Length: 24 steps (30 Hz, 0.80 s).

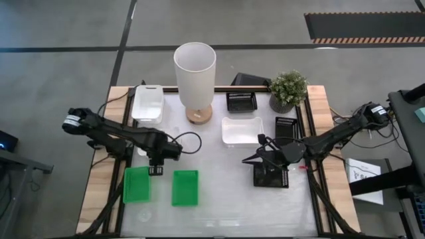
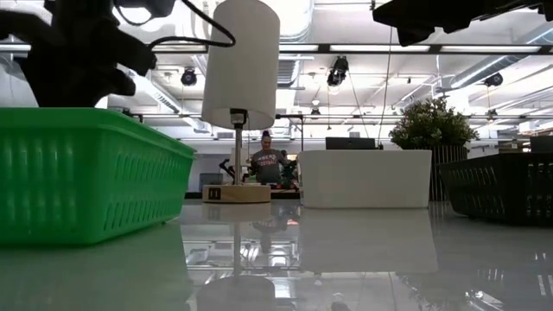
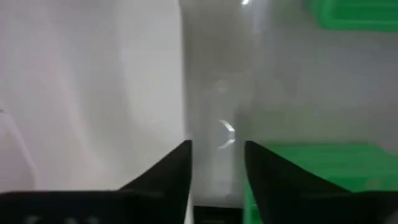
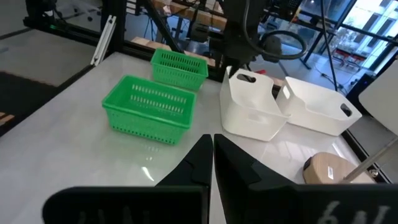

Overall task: Stack baskets by color
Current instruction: Stack the bottom left white bin on the top left white bin

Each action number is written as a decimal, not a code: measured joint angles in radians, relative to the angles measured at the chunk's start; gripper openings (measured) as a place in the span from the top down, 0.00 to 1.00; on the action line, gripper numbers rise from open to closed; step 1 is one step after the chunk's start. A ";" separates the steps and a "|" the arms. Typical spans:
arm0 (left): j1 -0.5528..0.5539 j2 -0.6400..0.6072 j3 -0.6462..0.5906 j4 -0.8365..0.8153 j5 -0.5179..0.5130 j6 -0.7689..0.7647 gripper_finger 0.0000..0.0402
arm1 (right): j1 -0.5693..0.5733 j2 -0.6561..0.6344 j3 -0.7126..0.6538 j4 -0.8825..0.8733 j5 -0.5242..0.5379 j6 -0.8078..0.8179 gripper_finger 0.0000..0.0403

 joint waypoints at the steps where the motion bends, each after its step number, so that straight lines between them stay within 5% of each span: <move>1: 0.000 0.006 -0.001 0.002 -0.023 0.018 0.63 | 0.000 0.000 0.000 -0.006 0.000 0.000 0.98; 15: -0.004 0.100 -0.017 0.036 -0.108 0.150 0.58 | 0.000 -0.001 0.000 -0.022 0.000 0.000 0.98; 24: -0.005 0.118 -0.018 0.029 -0.119 0.214 0.84 | 0.000 -0.002 0.000 -0.030 0.000 0.000 0.98</move>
